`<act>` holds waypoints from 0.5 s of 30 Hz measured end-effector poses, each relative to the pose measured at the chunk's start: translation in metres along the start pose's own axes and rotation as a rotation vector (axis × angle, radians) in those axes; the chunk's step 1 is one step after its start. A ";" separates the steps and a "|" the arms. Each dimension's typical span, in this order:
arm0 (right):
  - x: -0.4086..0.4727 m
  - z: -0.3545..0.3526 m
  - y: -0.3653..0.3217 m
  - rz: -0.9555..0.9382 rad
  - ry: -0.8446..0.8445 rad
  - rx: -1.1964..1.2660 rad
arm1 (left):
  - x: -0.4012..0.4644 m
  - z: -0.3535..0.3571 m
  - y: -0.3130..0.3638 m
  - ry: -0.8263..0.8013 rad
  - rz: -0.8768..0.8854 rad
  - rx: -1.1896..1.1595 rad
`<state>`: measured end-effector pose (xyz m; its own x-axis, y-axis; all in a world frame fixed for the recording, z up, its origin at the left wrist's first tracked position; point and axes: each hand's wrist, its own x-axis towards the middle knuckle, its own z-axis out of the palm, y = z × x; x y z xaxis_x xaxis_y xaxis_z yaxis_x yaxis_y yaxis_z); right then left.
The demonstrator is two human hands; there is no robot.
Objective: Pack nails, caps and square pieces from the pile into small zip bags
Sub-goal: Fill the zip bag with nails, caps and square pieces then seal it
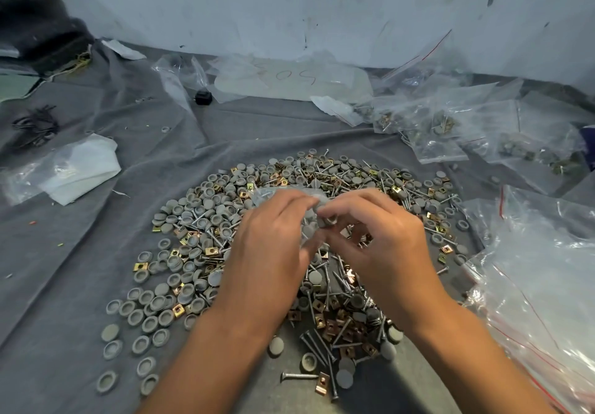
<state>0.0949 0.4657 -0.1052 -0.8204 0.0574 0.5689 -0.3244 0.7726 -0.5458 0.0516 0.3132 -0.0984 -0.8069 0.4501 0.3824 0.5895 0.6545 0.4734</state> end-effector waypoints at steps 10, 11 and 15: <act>-0.005 0.008 -0.001 -0.068 0.108 -0.128 | 0.001 -0.001 0.000 0.022 -0.024 -0.012; -0.005 0.009 -0.001 -0.057 0.102 -0.123 | 0.001 -0.001 0.001 0.021 -0.020 -0.013; -0.003 0.008 0.004 -0.029 0.130 -0.061 | 0.000 -0.002 0.000 0.024 -0.027 -0.012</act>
<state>0.0928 0.4637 -0.1142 -0.7422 0.1129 0.6606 -0.3143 0.8120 -0.4918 0.0521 0.3120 -0.0966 -0.8217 0.4176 0.3878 0.5678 0.6590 0.4933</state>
